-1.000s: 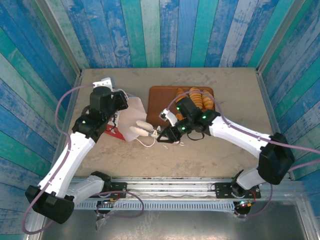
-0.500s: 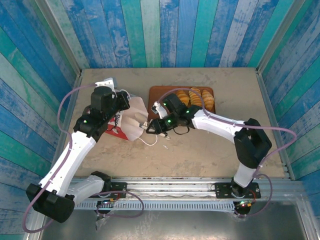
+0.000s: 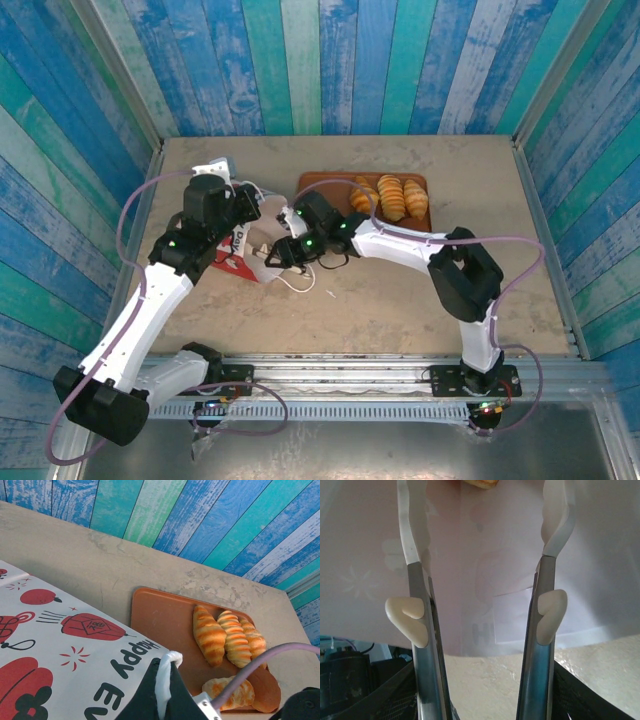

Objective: Take the fake bread out of the paper bag

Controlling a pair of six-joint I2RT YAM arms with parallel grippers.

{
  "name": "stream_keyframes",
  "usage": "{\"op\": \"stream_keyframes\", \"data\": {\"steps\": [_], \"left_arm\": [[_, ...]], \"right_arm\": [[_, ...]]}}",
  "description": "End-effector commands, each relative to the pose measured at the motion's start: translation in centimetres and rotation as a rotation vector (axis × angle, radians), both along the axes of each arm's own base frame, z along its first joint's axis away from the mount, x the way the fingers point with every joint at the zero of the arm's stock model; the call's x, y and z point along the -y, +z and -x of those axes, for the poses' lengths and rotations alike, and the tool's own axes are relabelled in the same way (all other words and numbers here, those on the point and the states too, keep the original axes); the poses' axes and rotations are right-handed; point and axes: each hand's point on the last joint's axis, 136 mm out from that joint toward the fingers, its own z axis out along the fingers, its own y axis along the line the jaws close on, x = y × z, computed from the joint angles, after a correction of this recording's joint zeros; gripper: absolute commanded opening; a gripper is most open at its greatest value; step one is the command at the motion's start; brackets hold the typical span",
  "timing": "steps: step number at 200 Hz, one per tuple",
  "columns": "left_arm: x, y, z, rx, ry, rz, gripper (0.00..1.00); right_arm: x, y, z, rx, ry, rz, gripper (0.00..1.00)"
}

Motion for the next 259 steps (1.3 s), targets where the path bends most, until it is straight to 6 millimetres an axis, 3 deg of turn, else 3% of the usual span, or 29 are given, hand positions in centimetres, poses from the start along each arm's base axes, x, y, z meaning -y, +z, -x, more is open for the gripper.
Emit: {"op": "stream_keyframes", "data": {"steps": [1,93,166,194,259], "left_arm": [[0.3,0.6,0.2,0.026,-0.012,0.026,0.00],[0.5,0.7,0.3,0.027,-0.026,0.030,0.00],[0.4,1.0,0.2,0.043,-0.026,0.019,0.00],[0.2,1.1,0.4,0.047,-0.018,0.018,0.00],[-0.8,0.6,0.7,0.045,0.032,0.011,0.00]], "right_arm": [[-2.0,1.7,-1.1,0.014,-0.027,-0.072,0.59],[-4.3,-1.2,-3.8,0.036,-0.104,0.011,0.63],[-6.0,-3.5,-3.9,0.039,-0.070,0.073,0.64],[-6.0,-3.4,-4.0,0.056,-0.059,0.083,0.62],[-5.2,-1.0,-4.1,0.133,-0.044,0.075,0.48]]}}
